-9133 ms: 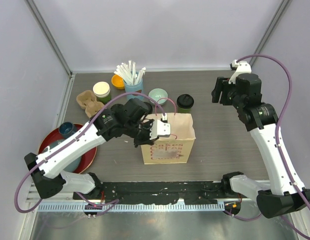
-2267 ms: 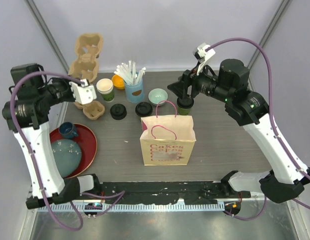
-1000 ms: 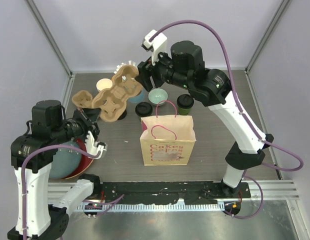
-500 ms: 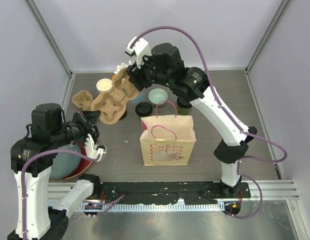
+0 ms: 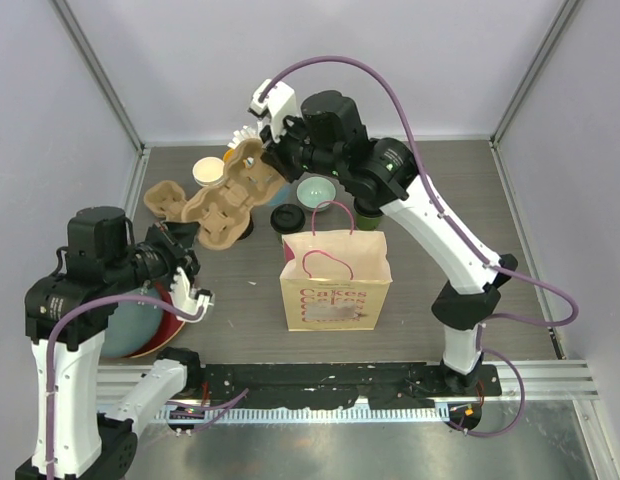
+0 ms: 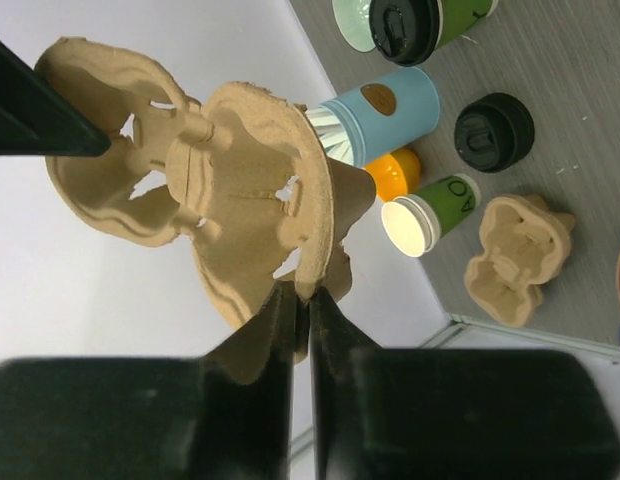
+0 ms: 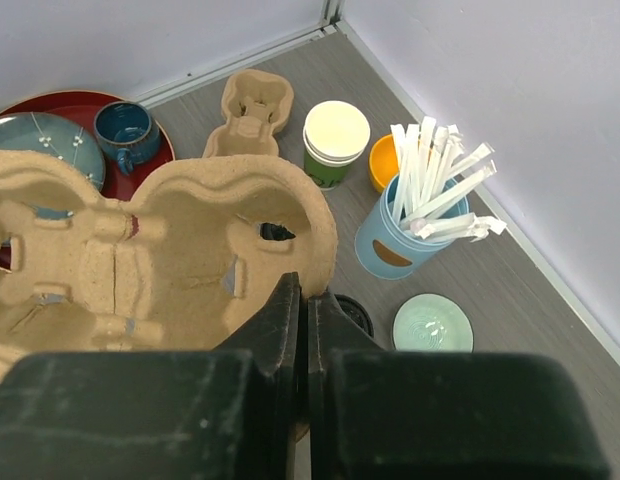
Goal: Pack the takeout coffee
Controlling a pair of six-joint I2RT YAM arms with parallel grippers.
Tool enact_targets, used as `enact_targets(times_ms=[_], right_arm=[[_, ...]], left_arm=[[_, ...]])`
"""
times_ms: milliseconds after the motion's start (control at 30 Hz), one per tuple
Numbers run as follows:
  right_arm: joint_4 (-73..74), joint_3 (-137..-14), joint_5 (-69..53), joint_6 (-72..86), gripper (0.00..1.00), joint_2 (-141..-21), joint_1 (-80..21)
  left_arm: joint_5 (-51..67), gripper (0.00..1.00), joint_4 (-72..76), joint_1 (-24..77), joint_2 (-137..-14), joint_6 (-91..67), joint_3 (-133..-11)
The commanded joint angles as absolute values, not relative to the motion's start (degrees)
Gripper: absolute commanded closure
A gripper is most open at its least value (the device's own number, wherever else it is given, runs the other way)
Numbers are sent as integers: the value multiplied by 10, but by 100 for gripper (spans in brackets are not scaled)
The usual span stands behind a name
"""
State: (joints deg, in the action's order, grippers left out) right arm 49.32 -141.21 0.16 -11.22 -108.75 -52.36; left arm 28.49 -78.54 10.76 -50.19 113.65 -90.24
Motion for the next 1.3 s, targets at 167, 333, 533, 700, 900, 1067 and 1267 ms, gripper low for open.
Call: enact_targets(times_ms=[167, 333, 533, 700, 900, 1067, 1267], right_arm=[[409, -1340, 125, -45, 99, -962, -519], [379, -1290, 190, -11, 99, -902, -496], [368, -1224, 182, 42, 99, -815, -376], [367, -1131, 195, 59, 99, -720, -272], [395, -1059, 274, 59, 99, -647, -247], [423, -1023, 298, 68, 99, -602, -246], [444, -1005, 287, 72, 99, -591, -246]], left_arm=[[309, 19, -825, 110, -490, 1195, -888], [316, 7, -649, 110, -512, 857, -914], [293, 23, -701, 112, -640, 529, -1064], [340, 32, -704, 151, -701, 339, -1087], [333, 26, -714, 288, -786, 311, -1086], [333, 24, -691, 343, -816, 356, -1040], [343, 24, -633, 349, -851, 348, -1026]])
